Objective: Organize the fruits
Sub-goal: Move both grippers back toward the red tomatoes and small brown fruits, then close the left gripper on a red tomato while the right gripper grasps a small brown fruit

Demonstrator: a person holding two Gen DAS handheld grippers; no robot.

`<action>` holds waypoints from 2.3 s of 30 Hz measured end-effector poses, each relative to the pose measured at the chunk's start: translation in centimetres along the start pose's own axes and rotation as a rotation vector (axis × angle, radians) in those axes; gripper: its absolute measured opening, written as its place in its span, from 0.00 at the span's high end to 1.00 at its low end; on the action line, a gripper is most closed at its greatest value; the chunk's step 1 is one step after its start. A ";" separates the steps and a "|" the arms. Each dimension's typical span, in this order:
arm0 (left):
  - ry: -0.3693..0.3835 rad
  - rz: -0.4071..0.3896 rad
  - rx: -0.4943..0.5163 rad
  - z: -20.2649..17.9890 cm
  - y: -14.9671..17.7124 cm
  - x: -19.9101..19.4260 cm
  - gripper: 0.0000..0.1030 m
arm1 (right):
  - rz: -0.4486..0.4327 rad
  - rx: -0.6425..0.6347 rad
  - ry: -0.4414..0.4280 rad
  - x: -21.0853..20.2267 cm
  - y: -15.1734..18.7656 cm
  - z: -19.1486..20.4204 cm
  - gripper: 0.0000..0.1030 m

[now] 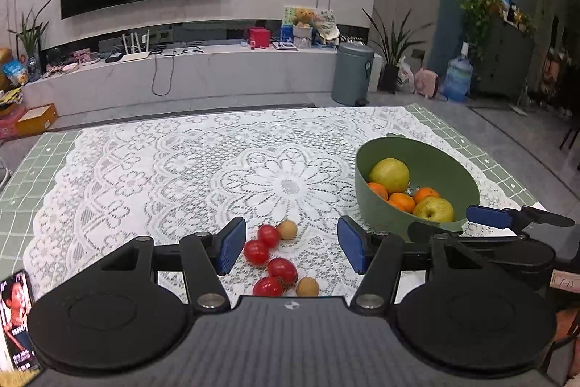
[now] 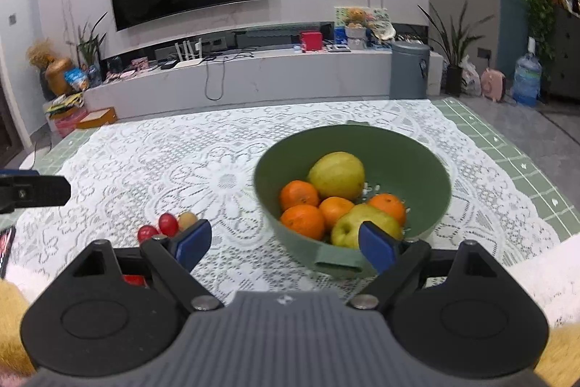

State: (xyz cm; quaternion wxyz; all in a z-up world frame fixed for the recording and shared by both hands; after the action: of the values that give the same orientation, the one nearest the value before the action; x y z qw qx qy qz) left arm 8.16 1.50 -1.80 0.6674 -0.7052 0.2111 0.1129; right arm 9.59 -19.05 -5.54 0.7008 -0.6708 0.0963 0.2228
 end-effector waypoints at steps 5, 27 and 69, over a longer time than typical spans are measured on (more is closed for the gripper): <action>0.027 0.040 -0.023 0.6 1.9 0.7 0.34 | 0.001 -0.019 -0.035 -0.2 0.9 1.8 0.17; 0.029 0.215 -0.190 3.2 6.2 6.1 0.57 | 0.183 -0.200 -0.254 3.4 4.0 6.8 0.61; 0.010 0.213 -0.170 4.3 7.2 9.7 0.62 | 0.284 -0.105 -0.348 7.9 5.3 8.7 0.78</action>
State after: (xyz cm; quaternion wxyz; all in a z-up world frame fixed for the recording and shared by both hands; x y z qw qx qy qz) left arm 14.07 4.18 -12.88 0.5884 -0.7333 0.2778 0.1974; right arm 12.82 -9.02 -13.04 0.6324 -0.6376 0.0559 0.4363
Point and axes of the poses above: each gripper's, at about its wrist camera, not at the fingertips, and x roughly the way its jaws point, z to its left, y to its underside, the point moved 3 cm from there along x, roughly the way its jaws point, and after that the axes turned 9 degrees about -z, right-handed, at the moved point
